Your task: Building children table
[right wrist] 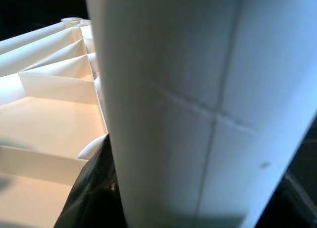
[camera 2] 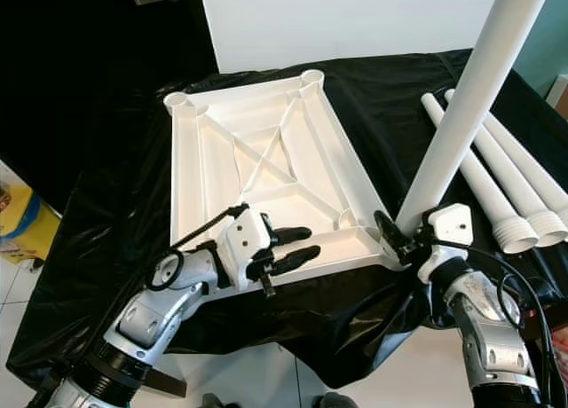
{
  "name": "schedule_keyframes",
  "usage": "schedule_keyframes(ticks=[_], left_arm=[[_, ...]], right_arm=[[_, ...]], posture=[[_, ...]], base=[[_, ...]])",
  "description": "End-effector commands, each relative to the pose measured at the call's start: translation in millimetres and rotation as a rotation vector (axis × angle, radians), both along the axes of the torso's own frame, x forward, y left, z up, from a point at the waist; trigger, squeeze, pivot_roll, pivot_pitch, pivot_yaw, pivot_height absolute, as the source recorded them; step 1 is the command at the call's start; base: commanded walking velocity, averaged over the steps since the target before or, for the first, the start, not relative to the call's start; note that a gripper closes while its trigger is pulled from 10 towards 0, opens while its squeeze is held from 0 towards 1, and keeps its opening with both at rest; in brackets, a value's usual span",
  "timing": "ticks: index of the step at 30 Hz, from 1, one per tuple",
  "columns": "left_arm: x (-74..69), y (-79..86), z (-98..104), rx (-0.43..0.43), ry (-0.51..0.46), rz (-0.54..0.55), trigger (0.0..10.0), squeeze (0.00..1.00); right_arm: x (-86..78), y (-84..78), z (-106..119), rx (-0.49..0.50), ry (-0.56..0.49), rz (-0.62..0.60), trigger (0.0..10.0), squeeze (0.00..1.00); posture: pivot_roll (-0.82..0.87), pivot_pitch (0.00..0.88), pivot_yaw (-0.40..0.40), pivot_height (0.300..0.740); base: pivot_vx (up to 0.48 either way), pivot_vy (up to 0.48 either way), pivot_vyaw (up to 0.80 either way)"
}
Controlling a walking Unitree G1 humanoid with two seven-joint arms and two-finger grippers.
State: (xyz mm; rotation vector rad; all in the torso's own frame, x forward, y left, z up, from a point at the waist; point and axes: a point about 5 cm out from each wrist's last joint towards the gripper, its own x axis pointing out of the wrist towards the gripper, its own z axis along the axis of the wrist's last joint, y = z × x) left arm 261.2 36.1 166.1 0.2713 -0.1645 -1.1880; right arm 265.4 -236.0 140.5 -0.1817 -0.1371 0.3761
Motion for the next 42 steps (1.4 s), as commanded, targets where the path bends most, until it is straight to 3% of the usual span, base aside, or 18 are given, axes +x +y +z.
schedule_keyframes(ticks=[1,7,13,16,20,22,23,24,27,32,42], left_arm=[[-0.1,3.1,-2.1,0.006,0.011,0.019,10.0,0.00],[-0.9,2.5,-2.7,0.006,0.014,0.017,10.0,0.00],[-1.3,1.3,-3.3,0.005,0.016,0.014,10.0,0.00],[-1.9,0.7,-3.5,0.004,0.015,0.015,10.0,0.00],[-2.2,0.6,-3.8,0.004,0.016,0.016,10.0,0.00],[-2.3,0.6,-4.0,0.003,0.016,0.018,10.0,0.00],[-2.3,0.6,-4.0,0.003,0.016,0.018,10.0,0.00],[-2.7,0.6,-4.2,0.001,0.016,0.021,10.0,0.00],[-3.1,0.6,-4.3,-0.001,0.018,0.023,10.0,0.00],[-3.6,-0.2,-5.7,0.002,0.020,0.018,10.0,0.00],[-1.1,0.8,-4.5,0.002,0.015,0.021,10.0,0.00]], right_arm=[[-6.1,-0.5,-23.7,0.026,0.108,-0.023,10.0,0.00],[-7.9,3.6,-29.4,0.073,0.132,-0.074,10.0,0.00],[-6.5,10.0,-33.1,0.121,0.149,-0.200,10.0,0.00],[-7.1,19.1,-34.8,0.151,0.152,-0.369,10.0,0.00],[-8.6,27.6,-36.5,0.191,0.157,-0.436,10.0,0.00],[-11.1,37.6,-40.5,0.213,0.173,-0.554,10.0,0.00],[-11.1,37.6,-40.5,0.213,0.173,-0.554,10.0,0.00],[-13.6,45.1,-43.9,0.273,0.190,-0.665,10.0,0.00],[-13.5,55.7,-43.0,0.300,0.190,-0.667,10.0,0.00],[-13.0,52.5,-39.1,0.298,0.167,-0.670,10.0,0.00],[-13.1,62.3,-34.3,0.288,0.154,-0.632,10.0,0.00]], posture=[[-0.16,0.117,0.056,0.740],[-0.16,0.116,0.054,0.740],[-0.16,0.111,0.048,0.740],[-0.16,0.104,0.039,0.740],[-0.16,0.104,0.035,0.740],[-0.16,0.101,0.032,0.740],[-0.16,0.101,0.032,0.740],[-0.15,0.101,0.027,0.740],[-0.15,0.101,0.027,0.740],[-0.16,0.097,0.032,0.740],[-0.16,0.097,0.031,0.740]], base=[[0.000,0.000,0.00],[0.000,0.000,0.00],[0.000,0.000,0.00],[0.000,0.000,0.00],[0.000,0.000,0.00],[0.000,0.000,0.00],[0.000,0.000,0.00],[0.000,0.000,0.00],[0.000,0.000,0.00],[0.000,0.000,0.00],[0.000,0.000,0.00]])
